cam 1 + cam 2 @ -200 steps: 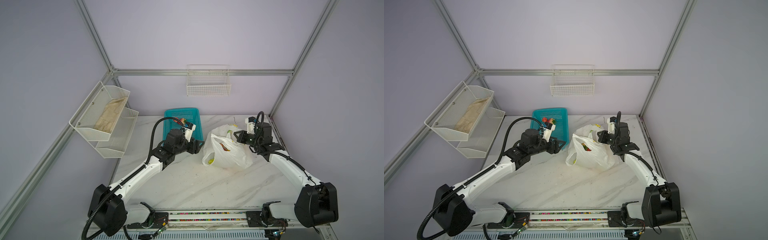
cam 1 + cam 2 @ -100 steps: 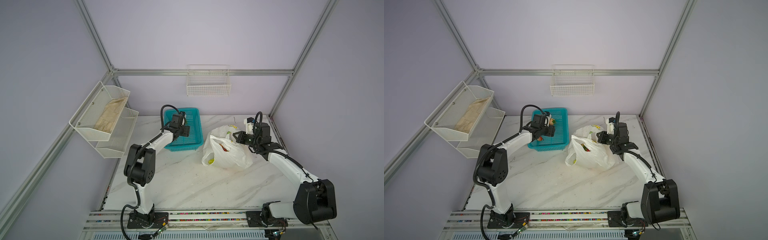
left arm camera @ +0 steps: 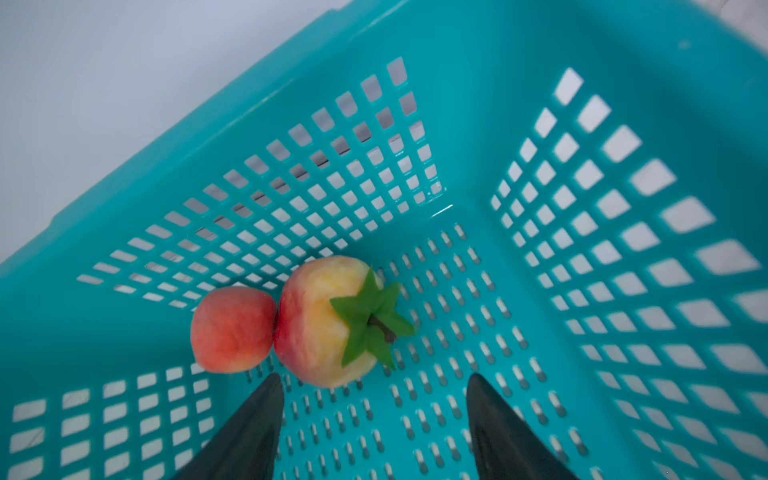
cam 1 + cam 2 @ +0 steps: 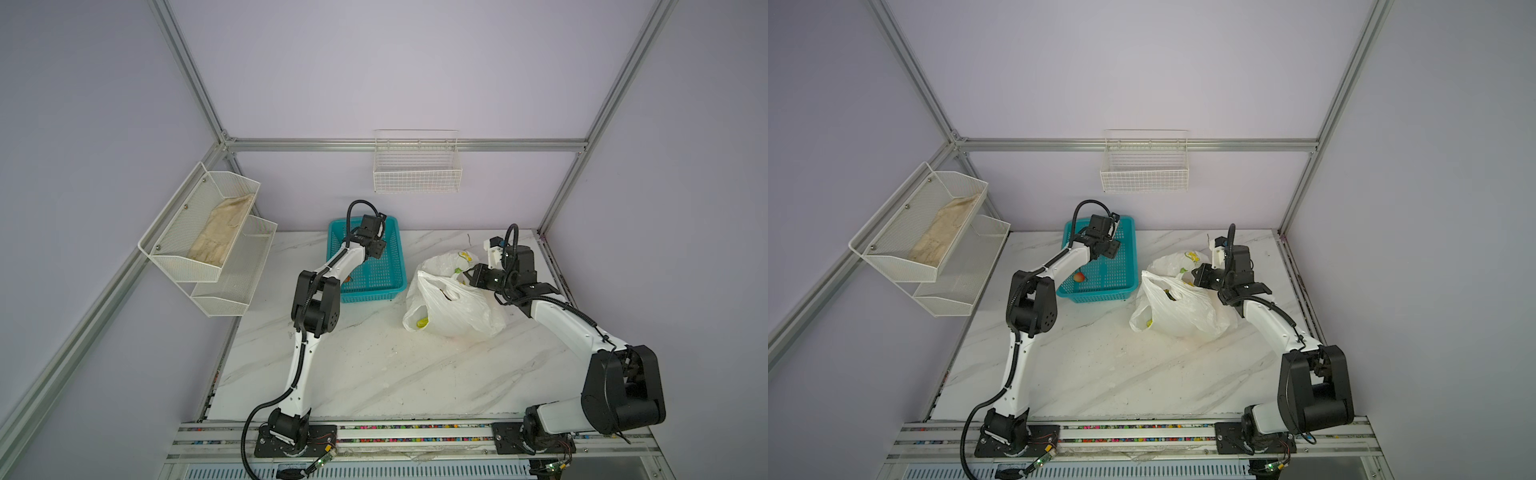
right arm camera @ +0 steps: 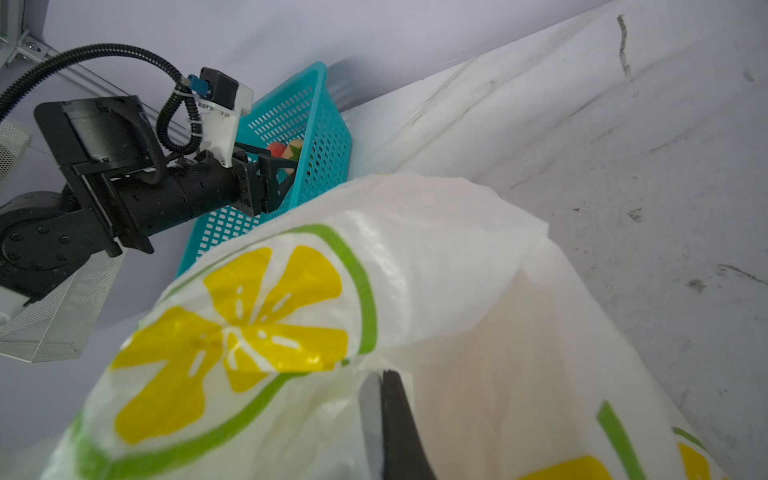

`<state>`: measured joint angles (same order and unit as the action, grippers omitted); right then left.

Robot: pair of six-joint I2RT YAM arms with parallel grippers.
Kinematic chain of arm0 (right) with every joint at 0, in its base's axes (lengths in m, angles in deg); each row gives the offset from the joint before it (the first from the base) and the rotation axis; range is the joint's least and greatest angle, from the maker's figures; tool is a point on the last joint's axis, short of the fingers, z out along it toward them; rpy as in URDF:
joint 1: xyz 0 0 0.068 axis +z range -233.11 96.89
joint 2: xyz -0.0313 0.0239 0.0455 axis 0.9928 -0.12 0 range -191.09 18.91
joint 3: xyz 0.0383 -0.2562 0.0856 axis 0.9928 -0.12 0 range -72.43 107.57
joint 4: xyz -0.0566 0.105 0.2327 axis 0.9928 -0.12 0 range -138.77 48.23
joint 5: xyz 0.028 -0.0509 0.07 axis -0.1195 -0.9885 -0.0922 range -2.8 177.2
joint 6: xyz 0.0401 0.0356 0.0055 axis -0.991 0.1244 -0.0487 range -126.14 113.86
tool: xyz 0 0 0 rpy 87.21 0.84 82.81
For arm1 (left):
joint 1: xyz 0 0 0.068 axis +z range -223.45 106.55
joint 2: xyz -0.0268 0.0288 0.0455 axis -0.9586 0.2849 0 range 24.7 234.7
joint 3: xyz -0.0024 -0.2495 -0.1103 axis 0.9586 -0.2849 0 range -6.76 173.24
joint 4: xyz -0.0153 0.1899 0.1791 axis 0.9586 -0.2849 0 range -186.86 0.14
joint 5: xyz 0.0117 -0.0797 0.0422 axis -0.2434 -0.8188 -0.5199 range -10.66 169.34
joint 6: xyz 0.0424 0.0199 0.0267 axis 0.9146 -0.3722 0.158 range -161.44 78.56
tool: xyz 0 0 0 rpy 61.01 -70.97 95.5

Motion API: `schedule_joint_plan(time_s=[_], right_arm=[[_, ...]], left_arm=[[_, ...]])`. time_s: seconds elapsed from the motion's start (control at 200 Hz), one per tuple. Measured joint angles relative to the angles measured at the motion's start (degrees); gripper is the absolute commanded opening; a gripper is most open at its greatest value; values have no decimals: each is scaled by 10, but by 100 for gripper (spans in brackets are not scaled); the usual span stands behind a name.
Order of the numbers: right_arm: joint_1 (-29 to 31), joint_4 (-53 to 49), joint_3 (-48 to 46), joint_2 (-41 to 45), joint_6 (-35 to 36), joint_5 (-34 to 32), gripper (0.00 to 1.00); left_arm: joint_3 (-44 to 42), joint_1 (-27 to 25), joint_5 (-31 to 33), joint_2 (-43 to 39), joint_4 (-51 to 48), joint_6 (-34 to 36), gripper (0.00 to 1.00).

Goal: Place the fake fruits into the plastic bag and tie a complex knot
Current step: 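Move left gripper to the basket and grasp a red-yellow apple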

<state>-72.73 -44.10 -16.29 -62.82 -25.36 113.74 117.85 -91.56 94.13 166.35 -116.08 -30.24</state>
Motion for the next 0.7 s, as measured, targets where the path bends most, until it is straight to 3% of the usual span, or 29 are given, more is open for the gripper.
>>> schedule_joint_plan(time_s=[0.2,0.52,0.7], right_arm=[[0,0,3,0,0,-2,5],[-1,0,3,0,0,-2,5],[-1,0,3,1,0,-2,5]], left_arm=[[76,2,32,66,-1,46,70],[102,5,64,107,19,105,72],[103,5,67,113,30,121,63]])
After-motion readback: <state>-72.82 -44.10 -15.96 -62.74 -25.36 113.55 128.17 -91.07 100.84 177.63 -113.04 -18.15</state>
